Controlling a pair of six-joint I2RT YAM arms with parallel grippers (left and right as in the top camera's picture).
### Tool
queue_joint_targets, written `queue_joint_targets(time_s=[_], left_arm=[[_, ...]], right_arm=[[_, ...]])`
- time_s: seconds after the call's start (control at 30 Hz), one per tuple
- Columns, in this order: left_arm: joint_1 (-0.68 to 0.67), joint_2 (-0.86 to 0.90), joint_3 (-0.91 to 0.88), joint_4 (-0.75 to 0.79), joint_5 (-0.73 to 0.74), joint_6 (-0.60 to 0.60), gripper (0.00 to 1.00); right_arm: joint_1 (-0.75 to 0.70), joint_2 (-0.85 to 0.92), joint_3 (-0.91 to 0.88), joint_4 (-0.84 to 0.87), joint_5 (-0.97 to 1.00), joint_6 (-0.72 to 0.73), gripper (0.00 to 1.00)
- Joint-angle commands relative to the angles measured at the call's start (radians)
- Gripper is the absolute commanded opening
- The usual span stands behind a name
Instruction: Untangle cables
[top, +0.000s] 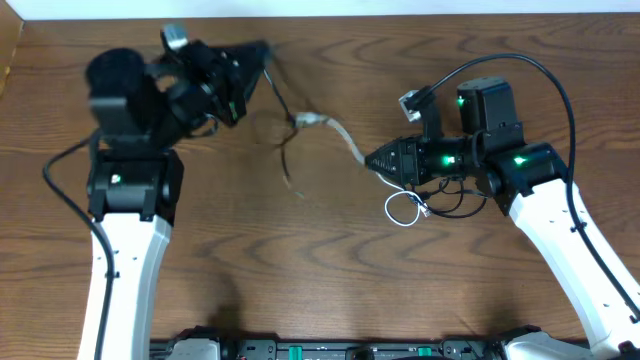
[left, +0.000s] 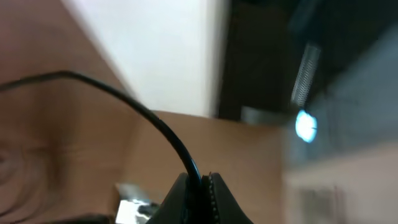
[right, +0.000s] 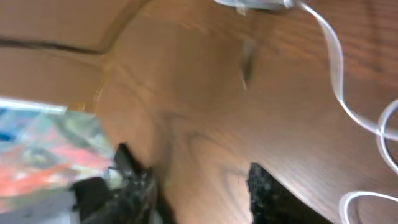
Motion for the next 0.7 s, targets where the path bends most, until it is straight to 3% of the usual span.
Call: queue_joint_targets(time_s=[0.0, 0.33, 0.53, 0.67], left_arm=[[0.002, -0.051, 0.014, 0.158, 0.076, -0.163, 0.07], [0.002, -0.096, 0.014, 0.587, 0.057, -0.484, 0.08], [0.001, -0.119, 0.015, 0.603, 0.042, -0.552, 0.07], [0.002, -0.135, 0.015, 0.603, -0.006, -0.552, 0.08]], right_arm=[[-0.003, -0.001, 0.002, -0.005, 0.107, -0.015, 0.49], [-0.003, 0.000, 0.002, -0.016, 0.254, -0.014, 0.71], [-0.003, 0.018, 0.002, 0.037, 0.319, -0.004, 0.87], [0.010, 0.062, 0.002, 0.111, 0.239, -0.004, 0.99]])
